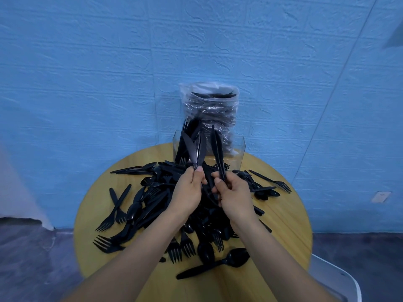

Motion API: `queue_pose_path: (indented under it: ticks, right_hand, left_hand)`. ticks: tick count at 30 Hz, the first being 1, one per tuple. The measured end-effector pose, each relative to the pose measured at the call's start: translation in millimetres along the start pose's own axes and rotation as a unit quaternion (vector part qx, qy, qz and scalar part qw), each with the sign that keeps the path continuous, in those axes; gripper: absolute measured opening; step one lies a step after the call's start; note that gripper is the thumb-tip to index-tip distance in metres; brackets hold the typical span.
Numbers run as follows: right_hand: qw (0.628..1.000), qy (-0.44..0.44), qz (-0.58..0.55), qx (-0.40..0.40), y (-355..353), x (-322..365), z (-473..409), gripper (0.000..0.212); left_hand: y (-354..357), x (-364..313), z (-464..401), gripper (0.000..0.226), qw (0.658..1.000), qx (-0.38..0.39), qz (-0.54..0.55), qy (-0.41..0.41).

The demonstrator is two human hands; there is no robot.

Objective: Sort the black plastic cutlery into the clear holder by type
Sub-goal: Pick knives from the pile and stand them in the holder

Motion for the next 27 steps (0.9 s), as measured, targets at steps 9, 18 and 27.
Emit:
queue_pose_path:
  ticks: [9, 18, 27]
  right_hand:
    - [0.998, -0.048, -0.023, 0.045, 9.7, 9.4, 11.4, 0.024]
    - [0.998, -0.055, -0.017, 0.027, 11.1, 11.7, 13.4, 0.009]
    - [0.987, -0.116, 0.110, -0.016, 3.8, 15.6, 8.0, 0.006]
  left_hand:
    - [6.6, 13.0, 2.3, 0.025, 0.991, 0.015, 0.105, -0.078]
    - [12.3, 0.3, 7.1, 0.029, 0.991, 0.040, 0.116, -0.054]
    - [7.9, 4.3, 6.4, 0.031, 0.993, 0.019, 0.107, -0.052]
Point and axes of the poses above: each hand's wrist, its own z-axis away from the middle knuckle, its own y-axis out of the palm, x = y × z, the point moved 9 cm from there along -z, towards the middle knuckle, and after that the axes turned 9 degrees about -x, right-handed, at the moved point
